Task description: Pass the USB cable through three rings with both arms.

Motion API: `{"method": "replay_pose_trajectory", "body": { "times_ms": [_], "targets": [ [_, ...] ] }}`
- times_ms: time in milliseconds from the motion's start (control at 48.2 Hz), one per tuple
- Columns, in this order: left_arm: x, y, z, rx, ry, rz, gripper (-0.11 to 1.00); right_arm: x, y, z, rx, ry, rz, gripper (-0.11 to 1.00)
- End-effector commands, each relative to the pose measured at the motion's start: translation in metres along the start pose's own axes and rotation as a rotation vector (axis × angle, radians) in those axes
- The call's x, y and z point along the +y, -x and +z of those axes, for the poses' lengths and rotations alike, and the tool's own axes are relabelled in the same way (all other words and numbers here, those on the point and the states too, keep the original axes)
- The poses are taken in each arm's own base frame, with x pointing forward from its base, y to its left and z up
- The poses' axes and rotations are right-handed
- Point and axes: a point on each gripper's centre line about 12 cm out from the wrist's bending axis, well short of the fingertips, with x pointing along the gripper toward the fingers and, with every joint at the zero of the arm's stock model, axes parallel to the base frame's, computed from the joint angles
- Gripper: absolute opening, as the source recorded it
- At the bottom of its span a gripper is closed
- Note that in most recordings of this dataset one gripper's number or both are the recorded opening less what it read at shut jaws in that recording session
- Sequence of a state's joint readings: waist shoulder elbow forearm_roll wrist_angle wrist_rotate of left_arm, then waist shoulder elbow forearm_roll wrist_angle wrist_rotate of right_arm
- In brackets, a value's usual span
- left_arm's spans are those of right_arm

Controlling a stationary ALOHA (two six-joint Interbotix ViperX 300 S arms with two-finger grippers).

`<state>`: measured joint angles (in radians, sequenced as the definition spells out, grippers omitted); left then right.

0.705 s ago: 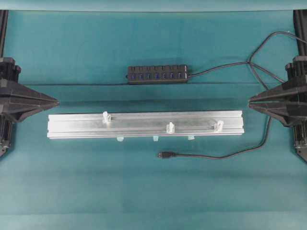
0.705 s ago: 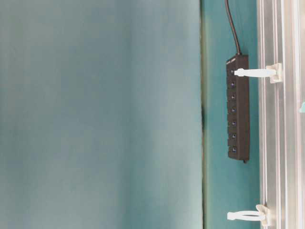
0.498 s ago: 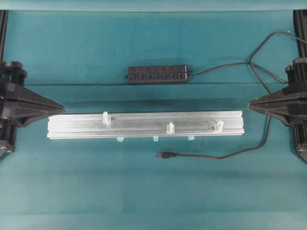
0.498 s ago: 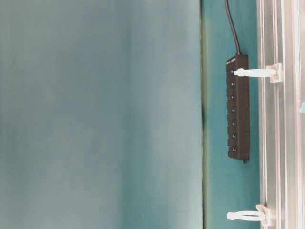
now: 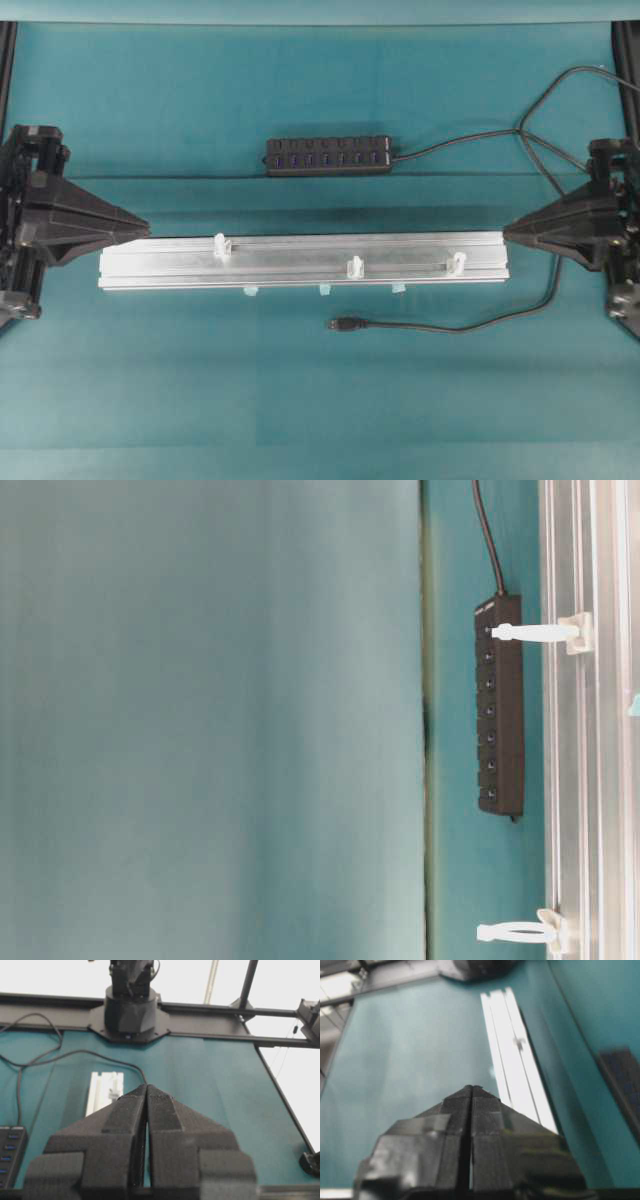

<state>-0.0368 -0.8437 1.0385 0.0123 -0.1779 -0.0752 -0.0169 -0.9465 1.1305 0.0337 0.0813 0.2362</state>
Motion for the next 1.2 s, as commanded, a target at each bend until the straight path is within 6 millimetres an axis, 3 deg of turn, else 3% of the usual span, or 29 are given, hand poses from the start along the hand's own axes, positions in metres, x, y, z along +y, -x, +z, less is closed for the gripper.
{"method": "replay_pose_trajectory", "body": {
  "times_ms": [0, 124, 228, 332, 477, 560, 643, 829, 933, 1037, 1182],
  "targets": [
    [-0.001, -0.004, 0.012, -0.021, 0.0, -0.005, 0.02, -0.001, -0.003, 0.004, 0.022, -0.033, -0.018, -0.09],
    [-0.001, -0.005, 0.014, -0.02, -0.002, -0.003, 0.02, -0.002, -0.004, 0.005, 0.011, -0.01, -0.018, -0.04],
    [-0.001, -0.005, 0.014, -0.02, -0.002, -0.003, 0.02, -0.001, -0.003, 0.008, -0.007, -0.003, -0.015, 0.1],
    [-0.001, -0.005, 0.014, -0.015, 0.0, -0.003, 0.02, -0.004, -0.004, 0.007, -0.001, -0.027, -0.027, 0.33],
    [0.0, -0.004, 0.011, 0.015, 0.002, 0.004, 0.02, -0.003, -0.004, 0.012, -0.004, -0.021, -0.026, 0.76],
    [0.0, -0.004, 0.013, 0.039, 0.0, 0.008, 0.02, -0.002, -0.004, 0.013, -0.007, -0.01, -0.025, 0.92],
    [0.0, -0.005, 0.018, 0.05, -0.006, 0.009, 0.02, 0.001, -0.004, 0.012, -0.001, -0.012, -0.011, 0.8],
    [0.0, -0.005, 0.021, 0.127, -0.006, 0.015, 0.02, 0.005, -0.007, 0.006, 0.063, 0.001, -0.001, 0.25],
    [0.0, -0.004, 0.02, 0.16, -0.009, 0.018, 0.02, 0.006, -0.008, 0.008, 0.113, 0.0, -0.013, 0.04],
    [0.001, -0.005, 0.016, 0.194, -0.007, 0.02, 0.02, 0.008, -0.009, 0.012, 0.143, 0.002, -0.019, -0.07],
    [0.001, -0.007, 0.009, 0.241, -0.005, 0.024, 0.02, 0.01, -0.012, 0.015, 0.155, 0.003, -0.02, -0.1]
  ]
}}
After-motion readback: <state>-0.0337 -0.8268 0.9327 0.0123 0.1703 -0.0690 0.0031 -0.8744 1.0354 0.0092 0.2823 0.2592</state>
